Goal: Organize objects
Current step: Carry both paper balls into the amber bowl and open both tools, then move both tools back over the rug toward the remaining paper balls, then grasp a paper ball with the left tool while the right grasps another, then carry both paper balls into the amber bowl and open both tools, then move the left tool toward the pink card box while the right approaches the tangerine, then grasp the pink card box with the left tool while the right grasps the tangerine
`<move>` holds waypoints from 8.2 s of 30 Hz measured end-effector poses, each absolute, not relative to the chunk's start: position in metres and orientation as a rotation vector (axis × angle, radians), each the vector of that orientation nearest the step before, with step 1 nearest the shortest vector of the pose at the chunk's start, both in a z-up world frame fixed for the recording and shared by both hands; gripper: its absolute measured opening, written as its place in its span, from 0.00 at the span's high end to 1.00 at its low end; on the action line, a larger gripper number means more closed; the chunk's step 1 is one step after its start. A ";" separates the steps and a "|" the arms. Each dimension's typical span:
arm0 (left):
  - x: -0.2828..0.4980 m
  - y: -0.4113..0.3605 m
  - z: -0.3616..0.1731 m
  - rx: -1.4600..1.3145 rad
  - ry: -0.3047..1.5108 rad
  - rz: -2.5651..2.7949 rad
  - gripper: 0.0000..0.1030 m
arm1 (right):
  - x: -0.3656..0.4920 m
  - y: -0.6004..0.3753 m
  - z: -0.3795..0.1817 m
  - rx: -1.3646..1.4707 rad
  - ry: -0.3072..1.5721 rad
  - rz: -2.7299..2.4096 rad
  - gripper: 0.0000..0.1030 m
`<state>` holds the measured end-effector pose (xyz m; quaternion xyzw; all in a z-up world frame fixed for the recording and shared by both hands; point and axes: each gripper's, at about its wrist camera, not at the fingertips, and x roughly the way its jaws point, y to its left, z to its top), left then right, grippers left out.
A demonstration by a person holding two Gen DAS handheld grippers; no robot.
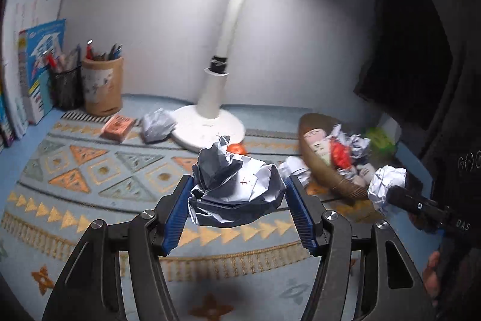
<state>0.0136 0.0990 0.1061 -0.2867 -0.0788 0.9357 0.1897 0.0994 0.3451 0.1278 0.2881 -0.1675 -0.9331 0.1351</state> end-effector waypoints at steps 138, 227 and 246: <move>0.030 0.058 0.031 -1.079 -0.159 2.720 0.44 | 0.071 0.285 0.068 1.106 -0.394 -2.647 0.50; -0.204 -0.034 0.019 -1.299 -0.091 2.738 0.02 | -0.147 0.230 0.015 1.394 -0.209 -2.730 0.23; -0.207 -0.014 0.016 -1.271 -0.036 2.837 0.63 | -0.148 0.230 0.011 1.322 -0.146 -2.781 0.64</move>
